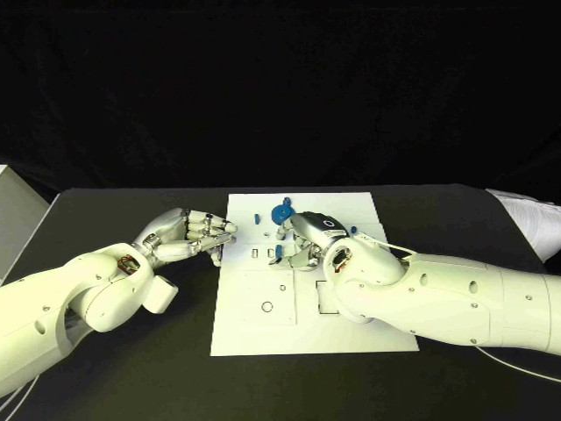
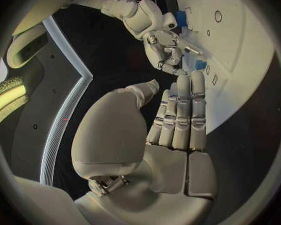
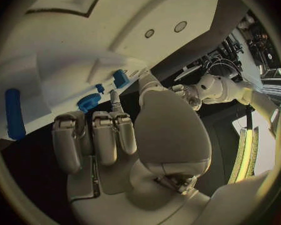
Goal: Assemble the parts on the task board
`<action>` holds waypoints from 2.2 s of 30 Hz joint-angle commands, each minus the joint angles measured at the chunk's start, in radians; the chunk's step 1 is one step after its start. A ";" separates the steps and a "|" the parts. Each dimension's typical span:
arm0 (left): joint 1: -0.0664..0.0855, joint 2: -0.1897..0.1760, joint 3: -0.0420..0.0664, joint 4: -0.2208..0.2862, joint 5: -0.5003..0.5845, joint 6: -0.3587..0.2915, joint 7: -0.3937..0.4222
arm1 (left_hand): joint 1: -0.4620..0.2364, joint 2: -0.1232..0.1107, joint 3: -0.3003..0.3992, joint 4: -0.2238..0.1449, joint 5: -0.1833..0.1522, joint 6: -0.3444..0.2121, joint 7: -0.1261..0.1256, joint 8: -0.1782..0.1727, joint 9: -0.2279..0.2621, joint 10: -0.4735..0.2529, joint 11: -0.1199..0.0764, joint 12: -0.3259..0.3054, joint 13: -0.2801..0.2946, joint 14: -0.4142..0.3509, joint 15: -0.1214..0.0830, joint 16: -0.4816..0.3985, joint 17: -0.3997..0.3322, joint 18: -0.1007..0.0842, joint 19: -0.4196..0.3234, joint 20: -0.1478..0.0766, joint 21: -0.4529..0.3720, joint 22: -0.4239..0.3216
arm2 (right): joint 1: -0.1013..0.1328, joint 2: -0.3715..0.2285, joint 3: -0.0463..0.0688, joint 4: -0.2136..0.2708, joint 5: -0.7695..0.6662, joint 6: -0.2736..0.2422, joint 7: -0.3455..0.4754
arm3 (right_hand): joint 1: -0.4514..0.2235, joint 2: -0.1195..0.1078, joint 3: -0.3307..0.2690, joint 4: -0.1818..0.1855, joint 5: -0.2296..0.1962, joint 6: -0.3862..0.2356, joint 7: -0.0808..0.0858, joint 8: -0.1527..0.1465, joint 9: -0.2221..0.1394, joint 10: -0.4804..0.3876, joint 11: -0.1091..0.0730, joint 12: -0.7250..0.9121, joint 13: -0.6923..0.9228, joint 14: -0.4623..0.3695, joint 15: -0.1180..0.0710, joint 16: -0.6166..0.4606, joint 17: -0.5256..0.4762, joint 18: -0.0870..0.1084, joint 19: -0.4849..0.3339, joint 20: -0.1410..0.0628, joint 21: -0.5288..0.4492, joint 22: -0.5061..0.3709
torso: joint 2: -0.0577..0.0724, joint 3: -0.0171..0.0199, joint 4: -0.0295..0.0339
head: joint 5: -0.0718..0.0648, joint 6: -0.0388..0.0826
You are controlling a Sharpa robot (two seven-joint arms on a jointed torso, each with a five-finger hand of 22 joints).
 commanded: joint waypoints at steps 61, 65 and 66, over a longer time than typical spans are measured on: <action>0.279 0.463 -0.116 -0.366 -0.597 0.293 -0.757 | -0.292 0.060 -0.161 0.128 -0.004 -0.106 -0.062 0.340 0.180 0.070 -0.065 1.171 0.965 0.403 -0.050 0.868 0.830 -0.113 0.356 -0.036 0.630 0.804 | 0.173 -0.193 0.020 -0.148 0.716 0.181 0.355 | 0.090 0.073 0.063 -0.014 0.098 -0.004 0.004 0.003 0.002 0.085 0.013 -0.011 0.247 0.087 0.011 -0.011 0.202 -0.007 0.105 0.009 0.004 0.263 | -0.067 0.0327 -0.0133 | 0.032 -0.004; 0.280 0.474 -0.116 -0.378 -0.594 0.299 -0.756 | -0.293 0.061 -0.162 0.128 -0.004 -0.106 -0.062 0.340 0.180 0.069 -0.065 1.169 0.962 0.402 -0.050 0.868 0.830 -0.114 0.357 -0.036 0.630 0.804 | 0.172 -0.188 0.020 -0.151 0.714 0.182 0.353 | 0.090 0.073 0.063 -0.014 0.098 -0.004 0.004 0.003 0.002 0.085 0.013 -0.011 0.247 0.087 0.011 -0.011 0.202 -0.007 0.105 0.009 0.004 0.263 | -0.065 0.0298 -0.0129 | 0.025 -0.006; 0.280 0.476 -0.116 -0.381 -0.593 0.301 -0.756 | -0.293 0.061 -0.162 0.128 -0.004 -0.106 -0.062 0.340 0.180 0.069 -0.065 1.169 0.962 0.402 -0.050 0.868 0.830 -0.114 0.357 -0.036 0.630 0.804 | 0.172 -0.187 0.020 -0.151 0.713 0.182 0.352 | 0.090 0.073 0.063 -0.014 0.098 -0.004 0.004 0.003 0.002 0.085 0.013 -0.011 0.247 0.087 0.011 -0.011 0.202 -0.007 0.105 0.009 0.004 0.263 | -0.064 0.0304 -0.0135 | 0.024 -0.006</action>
